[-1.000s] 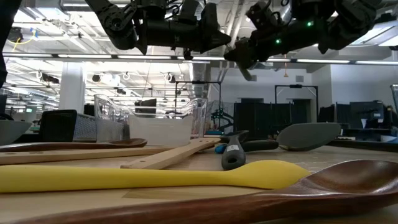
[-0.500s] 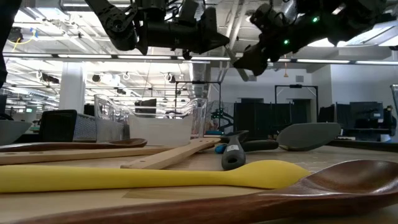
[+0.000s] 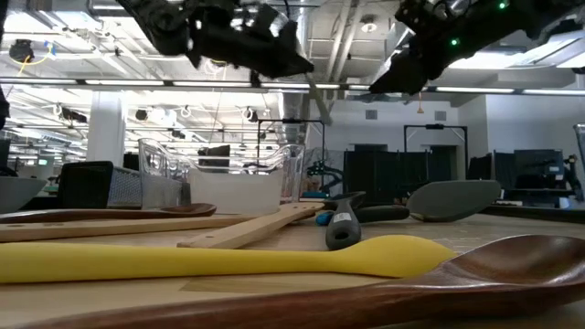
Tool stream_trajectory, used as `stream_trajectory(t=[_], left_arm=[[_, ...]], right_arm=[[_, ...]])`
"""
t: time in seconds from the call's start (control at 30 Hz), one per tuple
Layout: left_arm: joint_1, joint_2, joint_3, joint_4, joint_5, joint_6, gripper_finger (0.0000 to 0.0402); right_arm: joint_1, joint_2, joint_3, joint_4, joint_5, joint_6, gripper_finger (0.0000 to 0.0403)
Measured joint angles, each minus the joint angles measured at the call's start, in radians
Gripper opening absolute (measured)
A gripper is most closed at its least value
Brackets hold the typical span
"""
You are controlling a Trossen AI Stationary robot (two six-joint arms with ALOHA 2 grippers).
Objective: Pick & Place Kitchen Items
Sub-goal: Put the gray table knife into the white bin
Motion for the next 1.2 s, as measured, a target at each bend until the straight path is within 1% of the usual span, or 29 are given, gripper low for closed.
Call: stream_trajectory(t=[0.1,0.2,0.33,0.43,0.53,0.67,0.77,0.8,0.83,0.87,0.97,1.03,1.13,1.2], left_arm=[[0.017,-0.109,0.0,-0.117,-0.003,0.023,0.0],[0.033,-0.201,0.0,-0.212,-0.03,0.028,0.0],[0.051,-0.296,0.001,-0.318,-0.075,0.044,0.0],[0.068,-0.34,0.001,-0.387,-0.104,0.044,0.0],[0.092,-0.358,0.003,-0.447,-0.115,0.044,0.0],[0.13,-0.346,0.048,-0.561,-0.118,0.039,0.0],[0.15,-0.318,0.075,-0.614,-0.112,0.038,0.0],[0.154,-0.308,0.085,-0.623,-0.107,0.037,0.0],[0.159,-0.299,0.093,-0.633,-0.103,0.036,0.0],[0.162,-0.289,0.102,-0.64,-0.103,0.036,0.0],[0.167,-0.25,0.122,-0.673,-0.101,0.036,0.0],[0.167,-0.217,0.126,-0.681,-0.099,0.036,0.0],[0.167,-0.174,0.141,-0.685,-0.096,0.036,0.0],[0.168,-0.145,0.162,-0.72,-0.097,0.036,0.0]], right_arm=[[-0.001,-0.006,0.0,-0.041,0.0,0.05,0.0281],[-0.003,0.0,0.0,-0.066,-0.002,0.096,0.0281],[-0.012,0.012,0.0,-0.155,-0.05,0.158,0.0274],[-0.026,0.012,0.0,-0.215,-0.116,0.218,0.0249],[-0.036,0.012,0.0,-0.231,-0.177,0.244,0.0202],[-0.052,0.012,0.0,-0.22,-0.285,0.211,0.0111],[-0.079,0.002,0.0,-0.223,-0.436,0.183,0.0038],[-0.09,-0.004,0.0,-0.218,-0.492,0.176,0.002],[-0.1,-0.015,0.0,-0.22,-0.553,0.167,0.001],[-0.11,-0.029,0.0,-0.227,-0.602,0.156,0.001],[-0.143,-0.088,0.0,-0.249,-0.728,0.128,0.0021],[-0.164,-0.139,0.0,-0.27,-0.779,0.12,0.0021],[-0.191,-0.218,-0.002,-0.308,-0.833,0.1,0.0006],[-0.206,-0.278,-0.019,-0.303,-0.873,0.089,0.0003]])
